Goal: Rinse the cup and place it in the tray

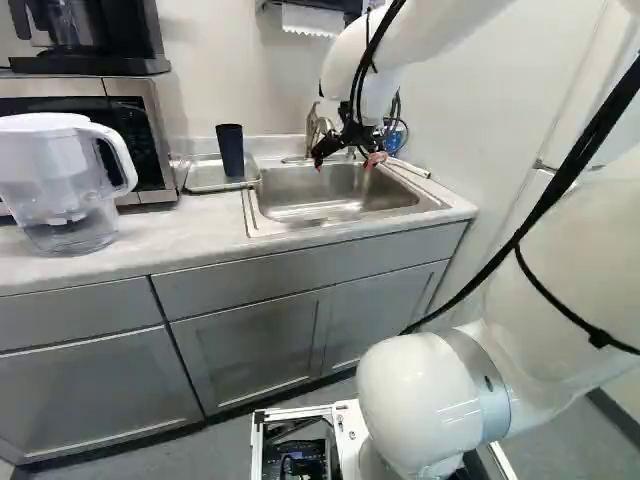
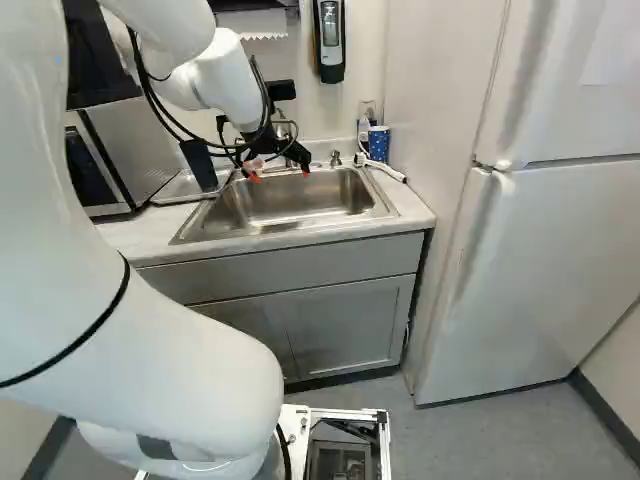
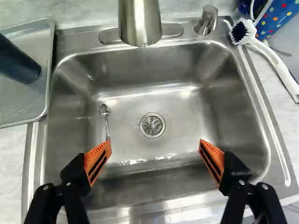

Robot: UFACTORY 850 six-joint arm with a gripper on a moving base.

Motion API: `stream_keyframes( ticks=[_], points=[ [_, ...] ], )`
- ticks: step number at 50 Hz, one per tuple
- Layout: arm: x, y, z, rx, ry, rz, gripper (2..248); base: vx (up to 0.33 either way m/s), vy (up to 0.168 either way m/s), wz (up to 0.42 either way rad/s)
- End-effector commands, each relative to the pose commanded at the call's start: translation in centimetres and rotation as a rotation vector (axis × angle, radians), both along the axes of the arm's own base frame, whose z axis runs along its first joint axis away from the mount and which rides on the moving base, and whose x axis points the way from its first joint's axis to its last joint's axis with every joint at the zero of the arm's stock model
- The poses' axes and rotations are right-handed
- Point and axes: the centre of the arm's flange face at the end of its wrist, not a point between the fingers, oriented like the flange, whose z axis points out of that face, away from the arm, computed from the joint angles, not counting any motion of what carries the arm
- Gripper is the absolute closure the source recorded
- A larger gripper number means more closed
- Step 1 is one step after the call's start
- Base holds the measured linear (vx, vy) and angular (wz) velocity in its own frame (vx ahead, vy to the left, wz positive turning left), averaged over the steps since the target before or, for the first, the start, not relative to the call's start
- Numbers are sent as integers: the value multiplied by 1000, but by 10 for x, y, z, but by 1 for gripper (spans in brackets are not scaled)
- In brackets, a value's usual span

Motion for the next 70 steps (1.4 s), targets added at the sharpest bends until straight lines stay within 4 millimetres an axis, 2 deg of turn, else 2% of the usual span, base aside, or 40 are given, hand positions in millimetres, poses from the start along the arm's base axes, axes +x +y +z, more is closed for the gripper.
stream_keyframes(
  ticks=[35,70],
  points=[
    [0,0,0,0,0,0,3,-3,0,0],
    [0,0,0,0,0,0,3,-73,1,16]
  ],
)
